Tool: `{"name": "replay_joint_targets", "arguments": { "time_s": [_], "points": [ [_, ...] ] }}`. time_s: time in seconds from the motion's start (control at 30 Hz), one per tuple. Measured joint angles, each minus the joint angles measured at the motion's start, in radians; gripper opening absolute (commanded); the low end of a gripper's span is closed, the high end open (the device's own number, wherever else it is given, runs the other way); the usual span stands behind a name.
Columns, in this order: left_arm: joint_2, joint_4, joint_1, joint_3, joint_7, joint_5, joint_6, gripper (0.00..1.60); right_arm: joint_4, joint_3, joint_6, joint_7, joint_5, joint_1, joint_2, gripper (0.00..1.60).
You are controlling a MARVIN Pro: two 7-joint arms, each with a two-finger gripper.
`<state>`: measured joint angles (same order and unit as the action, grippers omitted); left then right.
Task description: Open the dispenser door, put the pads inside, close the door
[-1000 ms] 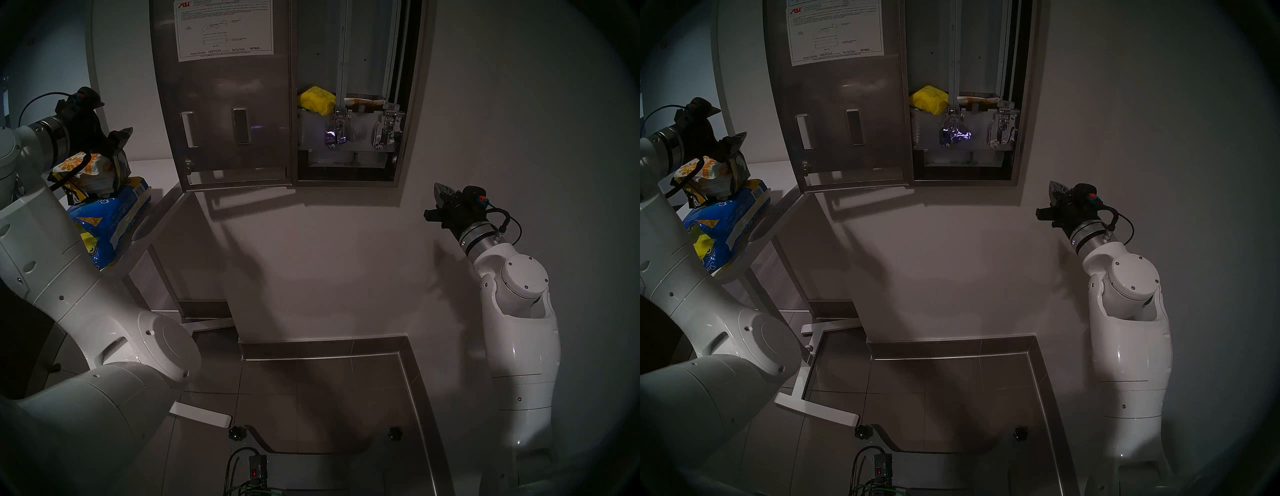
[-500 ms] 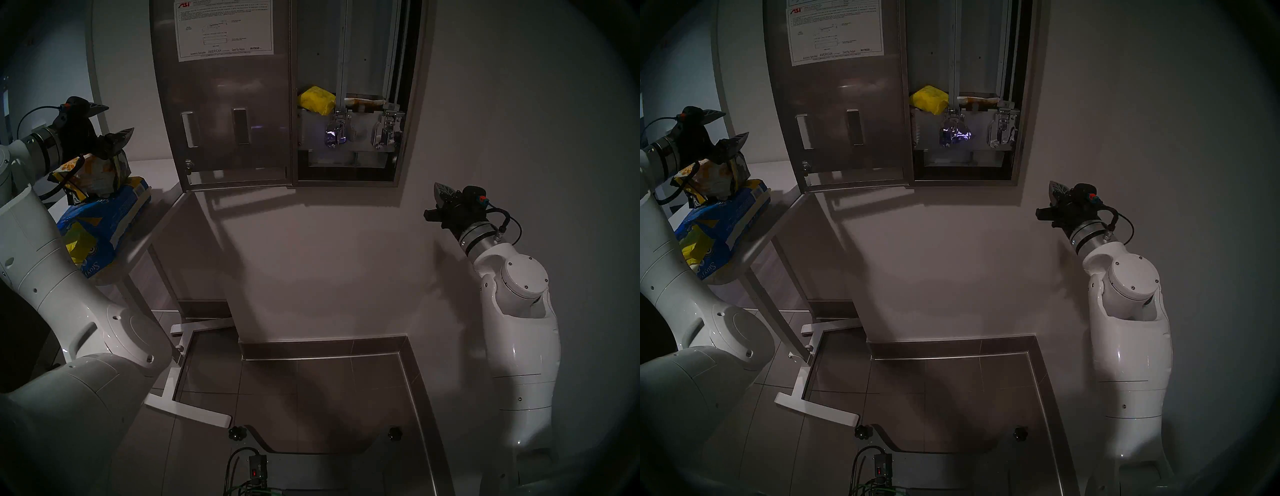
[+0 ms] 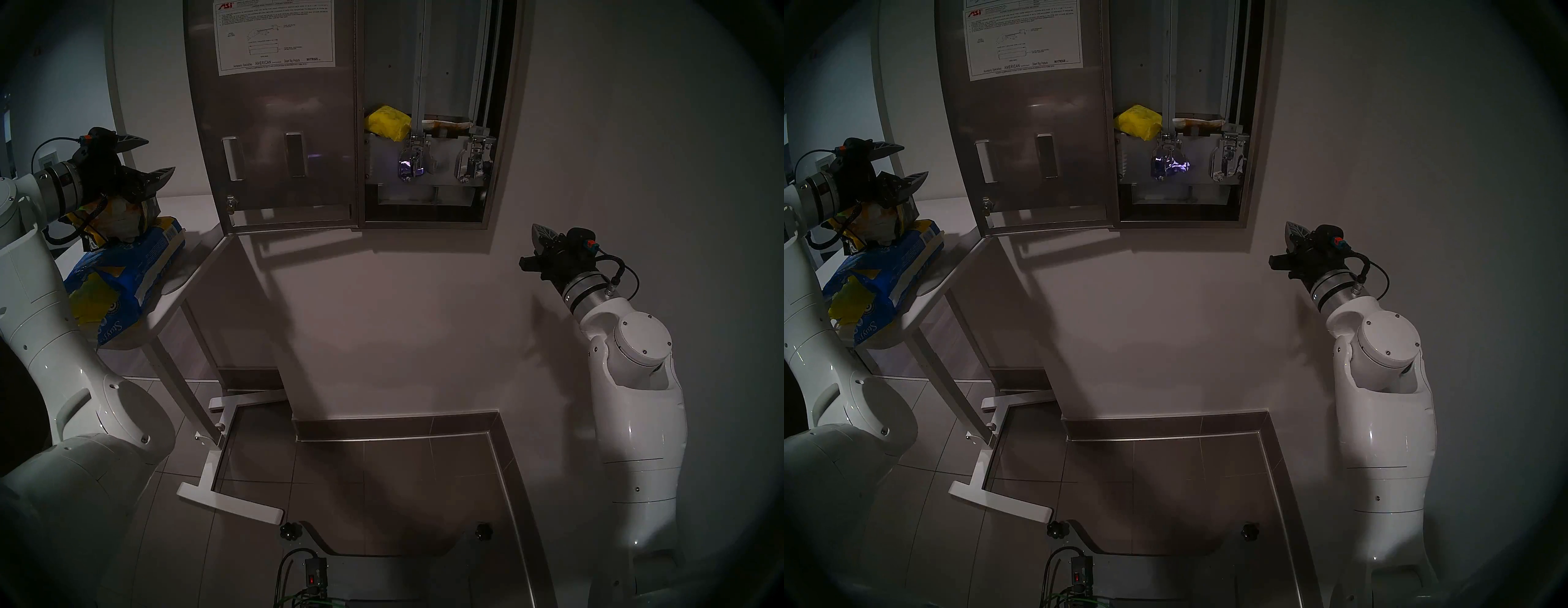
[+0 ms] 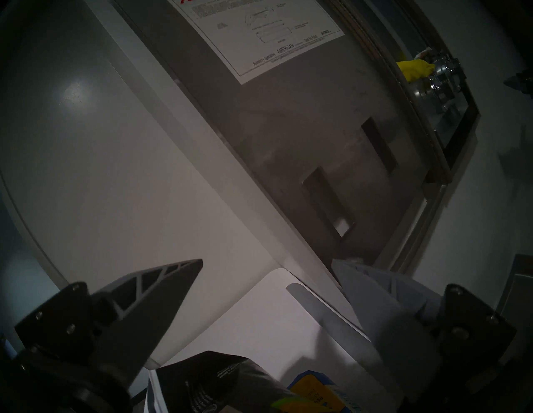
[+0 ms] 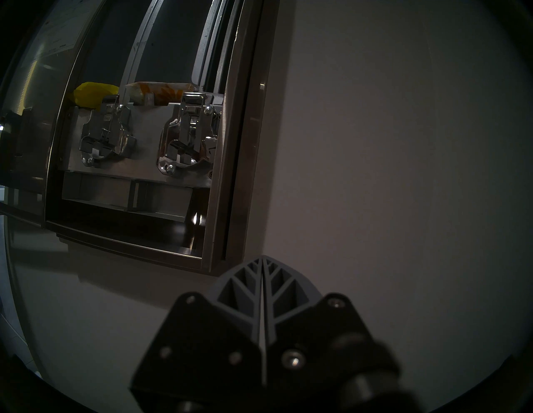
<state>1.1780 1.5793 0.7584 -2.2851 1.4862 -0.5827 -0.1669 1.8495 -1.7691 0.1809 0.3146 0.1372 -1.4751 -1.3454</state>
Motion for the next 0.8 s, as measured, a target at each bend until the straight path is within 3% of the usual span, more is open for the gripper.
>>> {"name": "replay_joint_targets", "arguments": {
  "time_s": [0.8],
  "points": [
    [-0.015,-0.101,-0.108,0.107,-0.011,0.030,-0.142,1.60,0.000,0.003,0.000,-0.004,0.005,-0.001,0.004,0.25]
  ]
}}
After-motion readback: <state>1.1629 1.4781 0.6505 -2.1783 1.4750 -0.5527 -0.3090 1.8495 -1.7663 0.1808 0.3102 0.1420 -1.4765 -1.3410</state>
